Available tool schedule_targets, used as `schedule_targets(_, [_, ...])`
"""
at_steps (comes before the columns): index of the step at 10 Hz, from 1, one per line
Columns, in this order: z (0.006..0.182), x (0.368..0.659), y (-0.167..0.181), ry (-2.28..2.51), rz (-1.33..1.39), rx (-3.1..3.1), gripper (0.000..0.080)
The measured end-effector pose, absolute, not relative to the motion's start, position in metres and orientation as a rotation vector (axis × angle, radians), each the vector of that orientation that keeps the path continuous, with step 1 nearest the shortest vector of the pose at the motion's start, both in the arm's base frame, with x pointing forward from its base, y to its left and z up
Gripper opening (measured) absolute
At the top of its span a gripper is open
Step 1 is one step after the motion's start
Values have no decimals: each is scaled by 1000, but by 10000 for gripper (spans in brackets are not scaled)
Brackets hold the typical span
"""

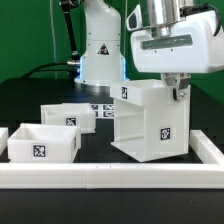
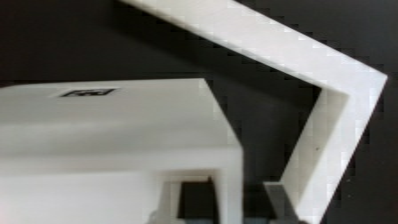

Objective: Assemble drawer

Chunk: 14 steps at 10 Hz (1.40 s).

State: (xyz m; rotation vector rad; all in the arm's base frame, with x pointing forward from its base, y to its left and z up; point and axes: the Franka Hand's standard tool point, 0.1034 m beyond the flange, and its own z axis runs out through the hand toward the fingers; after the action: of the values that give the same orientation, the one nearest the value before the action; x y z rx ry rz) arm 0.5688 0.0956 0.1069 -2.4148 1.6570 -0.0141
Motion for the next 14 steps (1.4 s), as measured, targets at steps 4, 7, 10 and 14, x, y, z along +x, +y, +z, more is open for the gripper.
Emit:
schedule_targets(4, [103,572,98,1924,61,-2161,38])
schedule_targets(7, [101,594,104,1945,91,-2121,38])
schedule_targets(10, [101,614,110,1933,109,-2117,38])
schedule_targets(14, [103,638,118,1919,126,-2108,38])
